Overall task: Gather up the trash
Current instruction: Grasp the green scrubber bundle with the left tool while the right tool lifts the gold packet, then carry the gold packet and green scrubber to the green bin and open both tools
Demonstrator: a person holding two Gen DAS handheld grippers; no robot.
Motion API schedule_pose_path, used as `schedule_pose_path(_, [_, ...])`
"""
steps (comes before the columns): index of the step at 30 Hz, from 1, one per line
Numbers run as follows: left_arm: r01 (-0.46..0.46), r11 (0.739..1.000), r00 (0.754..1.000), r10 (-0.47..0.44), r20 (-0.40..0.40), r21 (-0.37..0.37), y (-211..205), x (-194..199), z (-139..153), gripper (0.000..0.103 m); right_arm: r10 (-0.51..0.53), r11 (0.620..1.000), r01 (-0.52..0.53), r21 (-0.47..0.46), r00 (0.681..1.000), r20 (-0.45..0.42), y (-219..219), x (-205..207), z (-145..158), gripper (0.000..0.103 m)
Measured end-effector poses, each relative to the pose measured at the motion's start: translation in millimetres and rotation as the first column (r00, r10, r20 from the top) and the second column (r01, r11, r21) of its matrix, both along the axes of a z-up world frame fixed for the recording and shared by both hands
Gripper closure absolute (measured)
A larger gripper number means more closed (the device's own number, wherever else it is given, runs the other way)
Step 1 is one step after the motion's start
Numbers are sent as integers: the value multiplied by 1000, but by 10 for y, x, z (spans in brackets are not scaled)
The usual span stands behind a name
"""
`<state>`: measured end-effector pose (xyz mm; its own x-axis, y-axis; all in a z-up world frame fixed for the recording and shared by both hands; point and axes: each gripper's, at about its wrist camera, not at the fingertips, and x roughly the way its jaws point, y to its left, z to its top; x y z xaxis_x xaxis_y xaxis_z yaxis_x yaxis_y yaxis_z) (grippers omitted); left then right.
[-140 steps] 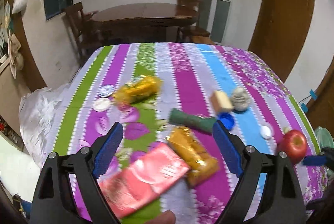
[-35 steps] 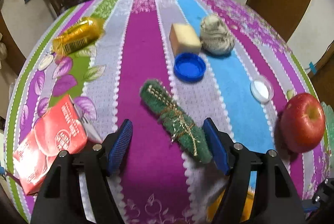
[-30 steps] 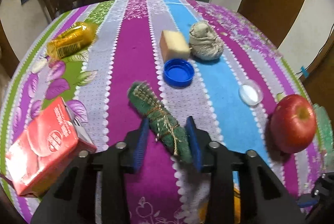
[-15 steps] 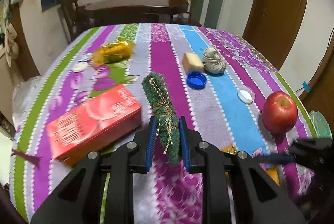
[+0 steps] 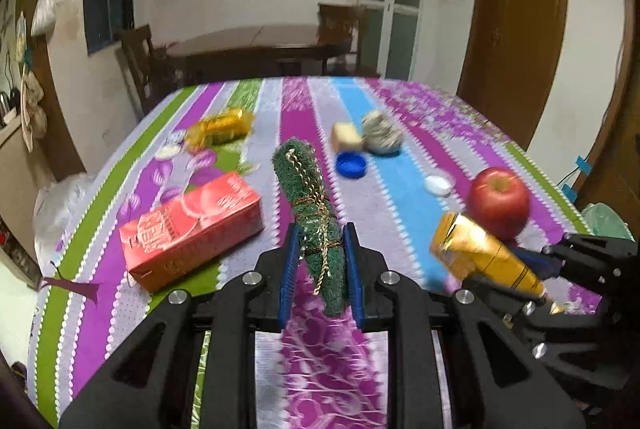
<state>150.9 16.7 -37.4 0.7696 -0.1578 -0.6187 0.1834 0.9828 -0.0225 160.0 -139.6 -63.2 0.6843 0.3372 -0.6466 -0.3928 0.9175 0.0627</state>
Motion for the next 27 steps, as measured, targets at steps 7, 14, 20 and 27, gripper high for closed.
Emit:
schedule_pose_path(7, [63, 998, 995, -62, 75, -7, -402, -214, 240, 82, -159, 987, 153, 53, 976, 147, -506, -337, 441, 72])
schedule_pose_path(14, [105, 994, 982, -104, 155, -2, -864, -409, 392, 82, -250, 968, 241, 67, 947, 201, -928, -639, 656, 72])
schedule_pose_path(20, [126, 992, 976, -123, 180, -1, -1106, -535, 422, 82, -268, 963, 254, 90, 934, 238, -1160, -862, 752, 72])
schedule_pose_path(27, [166, 986, 964, -162, 213, 0, -1337, -718, 449, 82, -303, 952, 284, 111, 918, 256, -1476, -1123, 805, 71])
